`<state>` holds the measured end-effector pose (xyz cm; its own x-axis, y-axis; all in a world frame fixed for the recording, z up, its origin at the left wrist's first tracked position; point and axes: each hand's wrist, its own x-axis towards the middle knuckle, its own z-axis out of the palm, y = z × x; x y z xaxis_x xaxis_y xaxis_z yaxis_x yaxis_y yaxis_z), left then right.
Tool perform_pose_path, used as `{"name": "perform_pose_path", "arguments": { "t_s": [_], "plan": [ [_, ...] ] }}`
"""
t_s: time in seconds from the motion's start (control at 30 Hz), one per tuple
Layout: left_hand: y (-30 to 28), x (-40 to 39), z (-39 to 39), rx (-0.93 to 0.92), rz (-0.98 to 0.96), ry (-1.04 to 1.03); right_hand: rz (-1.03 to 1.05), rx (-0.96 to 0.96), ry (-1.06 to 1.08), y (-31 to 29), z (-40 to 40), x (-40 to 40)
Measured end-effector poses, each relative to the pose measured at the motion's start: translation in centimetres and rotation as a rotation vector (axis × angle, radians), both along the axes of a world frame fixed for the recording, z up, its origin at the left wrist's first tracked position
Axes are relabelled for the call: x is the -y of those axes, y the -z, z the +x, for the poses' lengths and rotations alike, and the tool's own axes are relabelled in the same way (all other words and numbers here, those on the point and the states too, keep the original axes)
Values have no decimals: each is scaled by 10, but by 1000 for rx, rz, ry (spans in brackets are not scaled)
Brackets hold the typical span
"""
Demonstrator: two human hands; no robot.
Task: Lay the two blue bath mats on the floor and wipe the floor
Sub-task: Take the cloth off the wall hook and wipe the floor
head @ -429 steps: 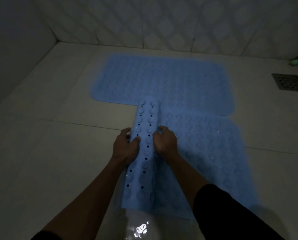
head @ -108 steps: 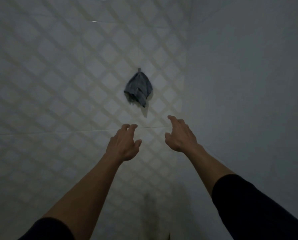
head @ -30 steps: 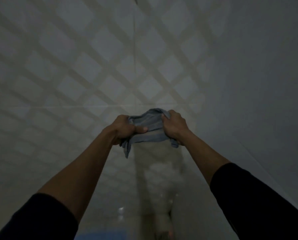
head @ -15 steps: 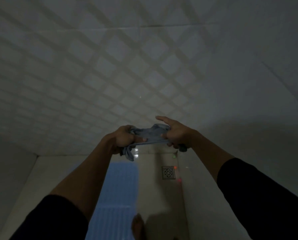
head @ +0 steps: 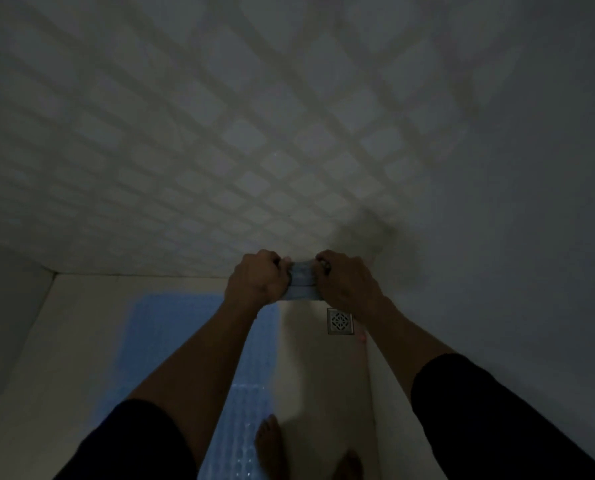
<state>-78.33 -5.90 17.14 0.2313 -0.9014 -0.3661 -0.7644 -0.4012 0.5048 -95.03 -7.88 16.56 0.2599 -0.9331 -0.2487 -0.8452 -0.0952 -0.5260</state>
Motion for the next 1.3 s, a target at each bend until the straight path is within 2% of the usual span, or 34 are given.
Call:
{"name": "perform_pose_path", "arguments": {
  "t_s": [0.17,0.33,0.53,0.6,0.73,0.8,0.9,1.07,1.3],
  "plan": [
    [83,17,10,57,18,-10,-46,-79,65,89,10,8],
    [199,35,7,94,42,37,-21,-134,83,200,5,22],
    [354,44,-5,124,55,36,30,-145,-165,353,-17,38],
    [404,43,-10,119,55,28,57,-183,-170,403,-20,40],
    [491,45,-21,117,63,13,-123,-227,-136,509,-22,38],
    [531,51,-24,143,34,16,-169,-185,-67,554,-21,45],
    [586,64,-28,162,3,13,-204,-186,-3,612,-19,60],
    [667,94,-29,152,-40,42,-242,-206,-37,698,-20,94],
    [752,150,-12,241,-187,103,-189,-137,6,765,-6,152]
  ]
}}
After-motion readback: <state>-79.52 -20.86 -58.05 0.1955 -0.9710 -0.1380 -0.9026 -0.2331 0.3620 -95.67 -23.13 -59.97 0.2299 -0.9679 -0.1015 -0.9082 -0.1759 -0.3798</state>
